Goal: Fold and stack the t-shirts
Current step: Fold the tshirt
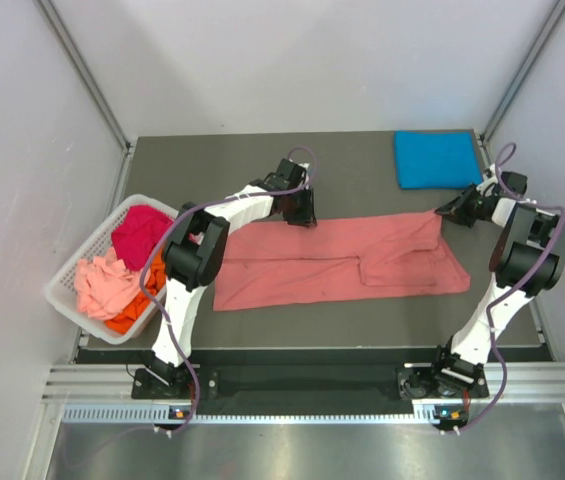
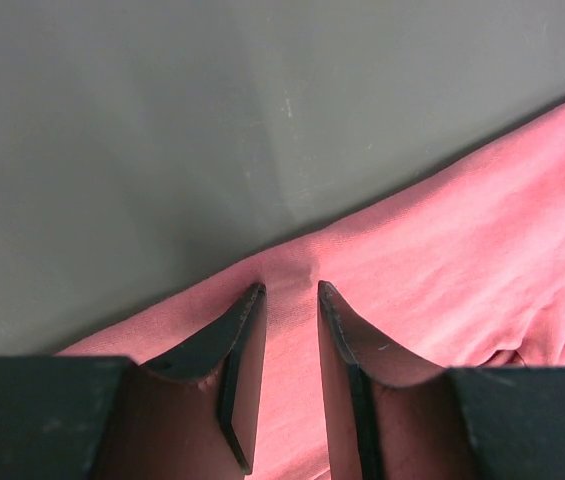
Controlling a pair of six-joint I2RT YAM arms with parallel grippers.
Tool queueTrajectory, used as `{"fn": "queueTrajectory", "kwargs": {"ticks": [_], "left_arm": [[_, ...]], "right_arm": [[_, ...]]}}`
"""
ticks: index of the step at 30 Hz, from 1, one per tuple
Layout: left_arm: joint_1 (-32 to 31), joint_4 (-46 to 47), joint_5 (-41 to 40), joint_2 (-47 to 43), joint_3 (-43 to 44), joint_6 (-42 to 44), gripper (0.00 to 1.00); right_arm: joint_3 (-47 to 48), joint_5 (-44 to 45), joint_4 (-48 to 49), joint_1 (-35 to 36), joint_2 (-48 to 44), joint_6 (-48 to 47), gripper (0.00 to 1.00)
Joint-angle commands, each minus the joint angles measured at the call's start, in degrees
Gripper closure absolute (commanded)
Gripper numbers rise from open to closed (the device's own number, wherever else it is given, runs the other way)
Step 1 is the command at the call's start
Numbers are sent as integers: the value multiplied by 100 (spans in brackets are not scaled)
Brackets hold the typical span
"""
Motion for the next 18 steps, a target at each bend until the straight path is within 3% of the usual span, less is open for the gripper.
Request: {"fn": "queueTrajectory", "kwargs": {"ticks": [1,4,8,12,18], "left_arm": [[15,-223,-221,423,-121,46,67],[15,-240,-265,440,-165,63,67],[15,-240,-247,475,-165,55,67],[15,-223,-247,510,-148,46,67],[15,-267,-326,519,-139,81,67]], "right_arm": [[-38,-416,585,-147,103,299,100],[-152,-556,796,-288,130,624,100],[-310,-592,937,-490,156,950,88],[-670,-880,1479,-622,226,1730,100],[-960,-1031,1991,-692,209,2346,100]]}}
